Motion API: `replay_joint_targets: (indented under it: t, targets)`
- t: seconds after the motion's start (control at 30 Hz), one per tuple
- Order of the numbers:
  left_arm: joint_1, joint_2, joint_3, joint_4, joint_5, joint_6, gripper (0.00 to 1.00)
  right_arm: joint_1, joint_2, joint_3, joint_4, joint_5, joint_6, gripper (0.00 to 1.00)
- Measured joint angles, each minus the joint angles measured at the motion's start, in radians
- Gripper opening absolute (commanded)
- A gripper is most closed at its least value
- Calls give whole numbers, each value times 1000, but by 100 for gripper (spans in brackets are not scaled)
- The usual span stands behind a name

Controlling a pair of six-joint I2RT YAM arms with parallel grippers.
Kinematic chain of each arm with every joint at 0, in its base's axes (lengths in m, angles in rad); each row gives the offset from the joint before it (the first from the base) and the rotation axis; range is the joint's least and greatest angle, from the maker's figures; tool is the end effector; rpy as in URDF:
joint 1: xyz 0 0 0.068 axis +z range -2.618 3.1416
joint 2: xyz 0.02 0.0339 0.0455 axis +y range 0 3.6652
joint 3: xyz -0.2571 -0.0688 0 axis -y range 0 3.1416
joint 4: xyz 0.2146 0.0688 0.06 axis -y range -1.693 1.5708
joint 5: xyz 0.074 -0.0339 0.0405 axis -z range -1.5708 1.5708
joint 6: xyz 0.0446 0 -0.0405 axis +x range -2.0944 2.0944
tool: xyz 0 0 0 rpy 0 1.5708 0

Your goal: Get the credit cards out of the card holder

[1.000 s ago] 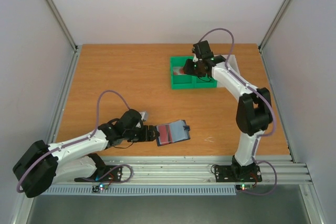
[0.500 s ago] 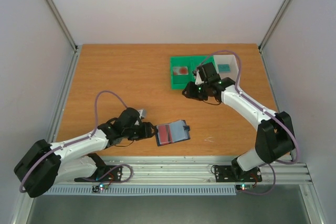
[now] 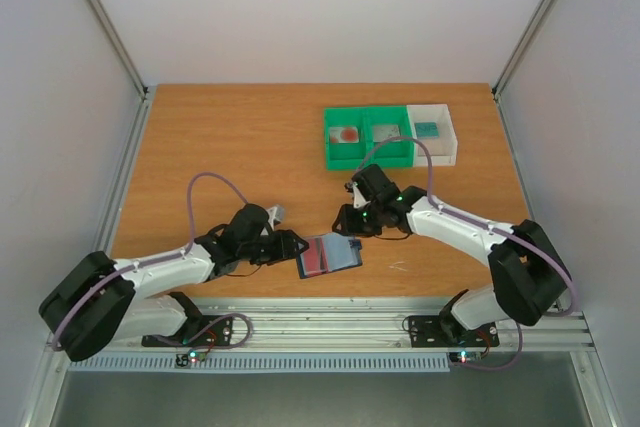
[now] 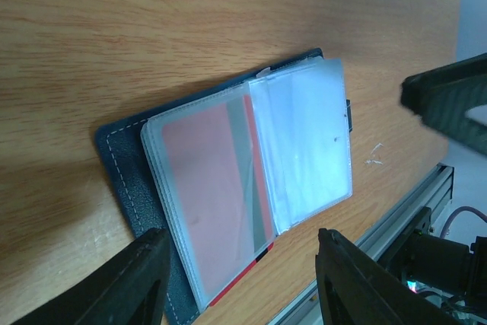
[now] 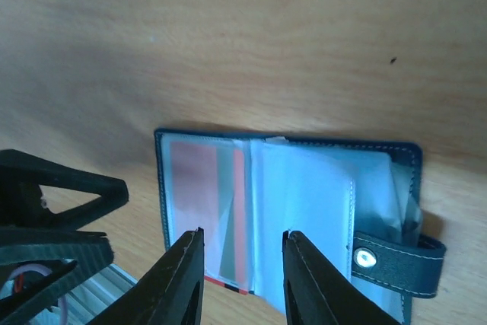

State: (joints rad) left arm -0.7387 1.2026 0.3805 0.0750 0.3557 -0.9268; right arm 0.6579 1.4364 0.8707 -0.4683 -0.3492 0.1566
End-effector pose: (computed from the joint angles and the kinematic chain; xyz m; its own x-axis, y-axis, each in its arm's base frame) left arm 0.1392 -0.1478 0.1583 -0.9575 -0.1420 -0.2512 0.0906 0.6787 -0.7288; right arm 0.1949 0.1699 0.2043 -0.7829 -0.4198 -0.4593 -0.5982 0.7107 0.3702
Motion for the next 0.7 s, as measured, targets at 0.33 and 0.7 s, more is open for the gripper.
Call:
replay_joint_targets:
  t: [0.33,0.7]
  targets:
    - [0,38,-12,54,19,-12,53,79,85,-67,72,41,32,28]
    - [0,77,-13,73,36,-13,46,186,106,-132,155,140,112,25]
